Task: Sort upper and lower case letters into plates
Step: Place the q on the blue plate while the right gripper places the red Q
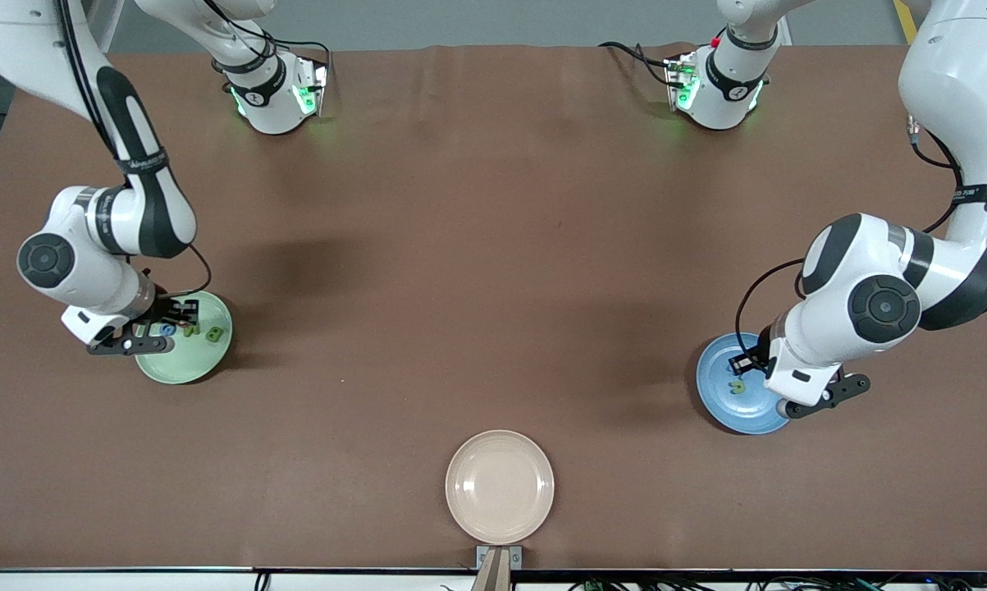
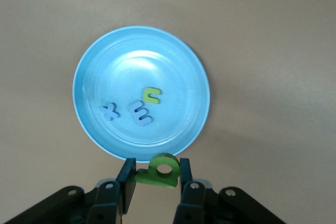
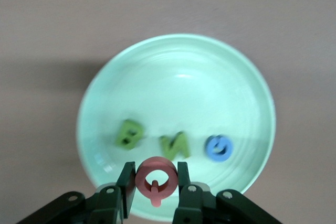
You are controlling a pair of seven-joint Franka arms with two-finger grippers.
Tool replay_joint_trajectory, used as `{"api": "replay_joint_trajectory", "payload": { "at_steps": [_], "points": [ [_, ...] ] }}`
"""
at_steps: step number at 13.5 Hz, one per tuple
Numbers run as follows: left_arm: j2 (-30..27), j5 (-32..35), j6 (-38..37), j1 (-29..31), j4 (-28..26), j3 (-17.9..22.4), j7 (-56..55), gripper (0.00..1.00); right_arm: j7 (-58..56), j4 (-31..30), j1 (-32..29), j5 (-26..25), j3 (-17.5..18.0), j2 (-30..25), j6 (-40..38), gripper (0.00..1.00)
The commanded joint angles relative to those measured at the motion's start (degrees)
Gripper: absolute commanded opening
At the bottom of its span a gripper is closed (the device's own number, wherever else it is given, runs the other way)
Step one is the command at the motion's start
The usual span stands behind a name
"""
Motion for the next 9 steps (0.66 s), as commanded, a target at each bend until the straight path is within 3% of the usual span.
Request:
{"api": "replay_joint_trajectory", "payload": {
  "at_steps": [1,5,9],
  "points": [
    [-2.06,0.06,0.75,0.57,-2.71,-0.60,0.29,0.00,-0.47,6.06,-2.17,-0.48,1.21,5.12,-0.55,0.14],
    [-5.21,1.20,5.48,2.67,-9.72,-0.60,0.28,0.00,-0.30,10.55,-3.05,-0.04,1.30,9.43,-0.46,0.16],
    [-4.79,1.20,10.57,5.13,-14.04,-0.51,0.11,0.00,-0.38,13.19,-3.76,2.23,1.47,12.52,-0.46,0.19]
  ]
}}
